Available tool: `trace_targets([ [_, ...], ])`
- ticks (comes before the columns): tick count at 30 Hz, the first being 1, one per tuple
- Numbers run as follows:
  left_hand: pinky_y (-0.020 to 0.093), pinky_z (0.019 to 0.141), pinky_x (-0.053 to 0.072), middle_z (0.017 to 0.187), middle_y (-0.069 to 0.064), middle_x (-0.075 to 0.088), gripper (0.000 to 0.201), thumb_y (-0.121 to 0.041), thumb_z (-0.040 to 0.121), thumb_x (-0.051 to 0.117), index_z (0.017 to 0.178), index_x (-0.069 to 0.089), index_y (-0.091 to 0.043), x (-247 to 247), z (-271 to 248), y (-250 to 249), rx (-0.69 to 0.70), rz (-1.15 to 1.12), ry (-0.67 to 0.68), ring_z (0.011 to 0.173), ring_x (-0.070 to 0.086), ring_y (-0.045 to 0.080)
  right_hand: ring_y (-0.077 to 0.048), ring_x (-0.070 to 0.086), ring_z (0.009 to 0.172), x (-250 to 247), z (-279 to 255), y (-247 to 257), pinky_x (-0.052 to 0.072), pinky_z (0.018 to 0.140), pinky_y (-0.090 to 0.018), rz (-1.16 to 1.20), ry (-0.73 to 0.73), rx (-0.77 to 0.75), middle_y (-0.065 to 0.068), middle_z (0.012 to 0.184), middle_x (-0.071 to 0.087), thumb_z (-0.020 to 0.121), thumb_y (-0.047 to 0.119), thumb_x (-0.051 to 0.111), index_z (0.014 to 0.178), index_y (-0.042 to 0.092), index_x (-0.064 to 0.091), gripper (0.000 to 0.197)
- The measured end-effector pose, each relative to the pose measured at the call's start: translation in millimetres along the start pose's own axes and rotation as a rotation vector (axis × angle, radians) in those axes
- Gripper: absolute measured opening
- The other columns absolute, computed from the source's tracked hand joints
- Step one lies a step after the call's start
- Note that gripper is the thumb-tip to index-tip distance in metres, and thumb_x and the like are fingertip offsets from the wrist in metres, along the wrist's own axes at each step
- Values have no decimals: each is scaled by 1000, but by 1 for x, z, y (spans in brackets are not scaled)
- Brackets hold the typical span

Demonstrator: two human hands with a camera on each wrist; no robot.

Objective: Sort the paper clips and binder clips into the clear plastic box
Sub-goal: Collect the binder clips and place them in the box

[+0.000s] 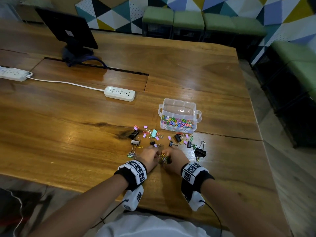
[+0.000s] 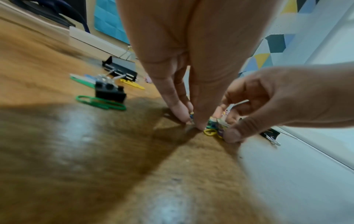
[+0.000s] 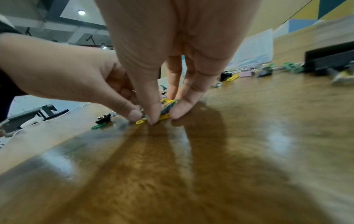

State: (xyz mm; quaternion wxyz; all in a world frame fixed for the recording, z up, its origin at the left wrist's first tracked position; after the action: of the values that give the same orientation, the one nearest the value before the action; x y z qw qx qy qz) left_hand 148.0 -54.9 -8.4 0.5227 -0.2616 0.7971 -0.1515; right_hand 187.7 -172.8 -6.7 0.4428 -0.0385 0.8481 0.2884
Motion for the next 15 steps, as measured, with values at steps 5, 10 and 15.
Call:
trace_targets([
  [5, 21, 74, 44, 103, 3, 61, 34, -2, 81, 64, 112, 57, -13, -1, -3, 5, -41, -133, -63, 85, 58, 16, -24, 46, 115, -8, -8, 12, 37, 102, -32, -56, -68, -141, -11, 120, 57, 83, 15, 60, 117, 9, 58, 35],
  [10, 18, 65, 41, 92, -2, 53, 32, 2, 78, 63, 107, 55, -9, -5, -10, 22, -58, -191, -110, 76, 51, 13, -26, 25, 137, 16, -10, 6, 32, 110, -45, -346, 33, -225, -5, 149, 26, 85, 40, 57, 141, 28, 30, 63],
  [15, 13, 60, 42, 94, -2, 53, 36, 1, 76, 66, 107, 55, -13, -5, -14, 23, -62, -224, -70, 78, 54, 13, -28, 25, 138, 26, -17, 4, 41, 104, -46, -418, 59, -333, -9, 151, 27, 94, 19, 48, 139, 21, 38, 46],
])
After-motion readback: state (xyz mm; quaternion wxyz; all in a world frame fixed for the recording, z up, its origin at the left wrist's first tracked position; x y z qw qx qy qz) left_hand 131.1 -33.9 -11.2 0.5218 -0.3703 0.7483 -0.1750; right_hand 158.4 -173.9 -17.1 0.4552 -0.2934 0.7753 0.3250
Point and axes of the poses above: each hand's wrist, its own z-axis towards the middle knuckle, its own x-axis out of the palm, y = z × x, the point moved 4 cm from there along z, towards the middle knuckle
